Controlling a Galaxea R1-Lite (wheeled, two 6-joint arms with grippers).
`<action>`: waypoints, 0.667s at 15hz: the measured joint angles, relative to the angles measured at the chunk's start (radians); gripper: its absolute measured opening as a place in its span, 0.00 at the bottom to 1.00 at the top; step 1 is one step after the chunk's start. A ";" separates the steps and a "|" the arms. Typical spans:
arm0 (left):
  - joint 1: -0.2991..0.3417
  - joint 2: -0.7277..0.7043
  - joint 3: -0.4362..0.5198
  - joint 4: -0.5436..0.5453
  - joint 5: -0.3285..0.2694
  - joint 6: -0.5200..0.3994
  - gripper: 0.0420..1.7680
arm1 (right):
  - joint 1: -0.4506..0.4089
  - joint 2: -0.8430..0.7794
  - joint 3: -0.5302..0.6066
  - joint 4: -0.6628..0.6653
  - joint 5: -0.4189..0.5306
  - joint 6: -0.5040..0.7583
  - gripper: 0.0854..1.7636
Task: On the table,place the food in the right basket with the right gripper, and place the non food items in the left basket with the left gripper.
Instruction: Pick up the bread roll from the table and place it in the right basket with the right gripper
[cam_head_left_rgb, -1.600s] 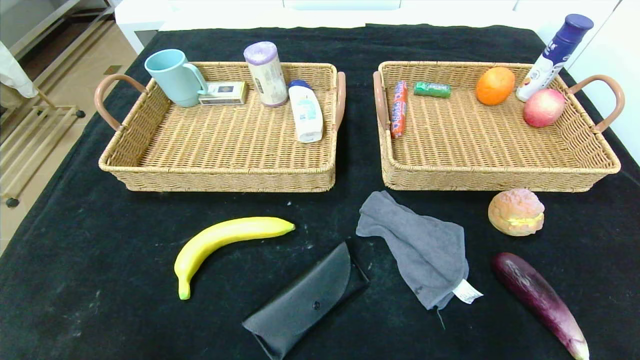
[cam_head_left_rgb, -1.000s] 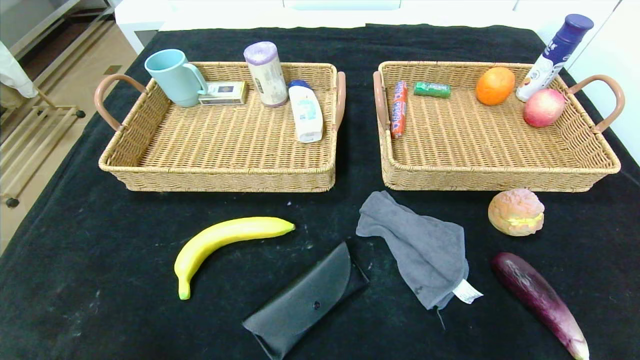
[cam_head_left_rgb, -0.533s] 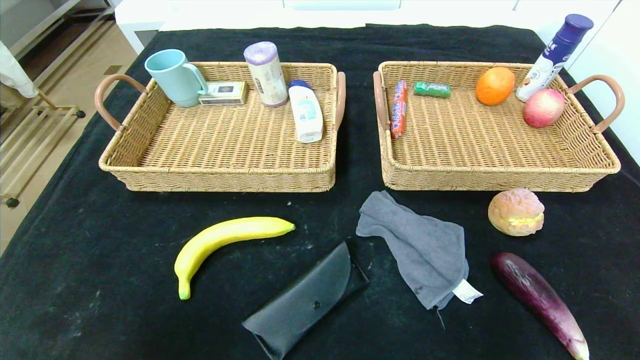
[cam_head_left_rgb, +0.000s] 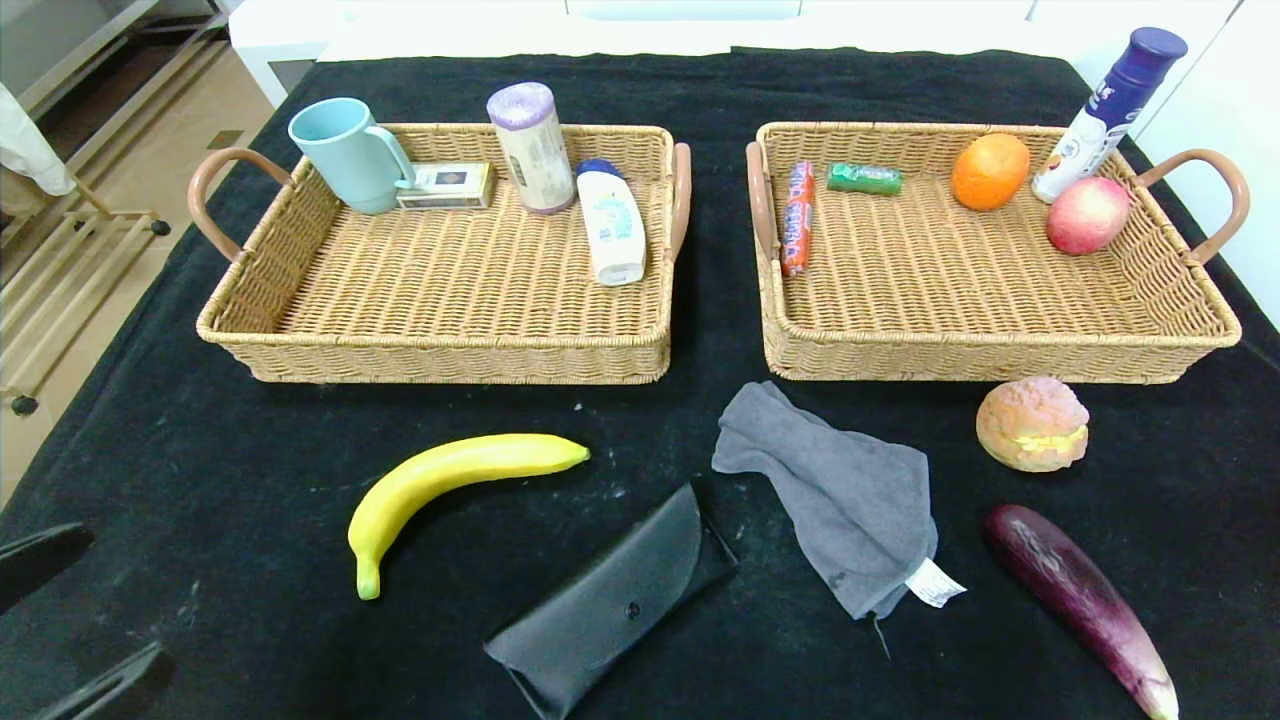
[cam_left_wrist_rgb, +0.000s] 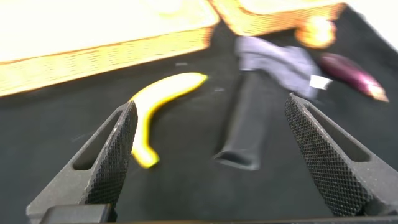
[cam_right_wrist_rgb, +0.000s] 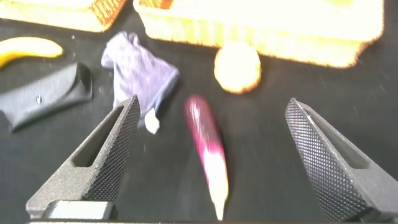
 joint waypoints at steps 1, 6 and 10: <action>-0.041 0.047 -0.026 0.000 -0.004 0.000 0.97 | 0.030 0.070 -0.027 -0.040 0.001 -0.001 0.97; -0.211 0.271 -0.156 0.000 0.009 0.016 0.97 | 0.297 0.320 -0.133 -0.119 -0.220 0.000 0.97; -0.257 0.387 -0.220 -0.004 0.022 0.040 0.97 | 0.403 0.437 -0.172 -0.159 -0.279 0.003 0.97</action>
